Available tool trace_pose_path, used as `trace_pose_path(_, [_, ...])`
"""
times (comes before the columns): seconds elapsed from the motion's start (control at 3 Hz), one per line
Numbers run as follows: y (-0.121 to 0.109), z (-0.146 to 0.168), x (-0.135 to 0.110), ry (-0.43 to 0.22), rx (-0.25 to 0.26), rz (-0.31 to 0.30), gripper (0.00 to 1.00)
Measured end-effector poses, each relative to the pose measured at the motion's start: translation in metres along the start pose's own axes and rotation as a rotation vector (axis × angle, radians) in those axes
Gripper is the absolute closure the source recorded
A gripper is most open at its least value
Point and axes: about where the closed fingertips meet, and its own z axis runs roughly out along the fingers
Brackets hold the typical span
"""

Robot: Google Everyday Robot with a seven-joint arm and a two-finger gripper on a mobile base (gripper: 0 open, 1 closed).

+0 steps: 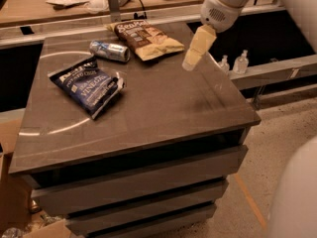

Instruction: Place redbull can upright

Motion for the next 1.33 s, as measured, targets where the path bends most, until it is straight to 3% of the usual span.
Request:
trace_pose_path(0.33, [-0.008, 0.023, -0.043, -0.013, 0.012, 0.006, 0.0])
trace_pose_path(0.67, [-0.001, 0.032, -0.098, -0.046, 0.028, -0.016, 0.0])
trace_pose_path(1.33, [-0.002, 0.035, -0.099, -0.039, 0.037, -0.004, 0.0])
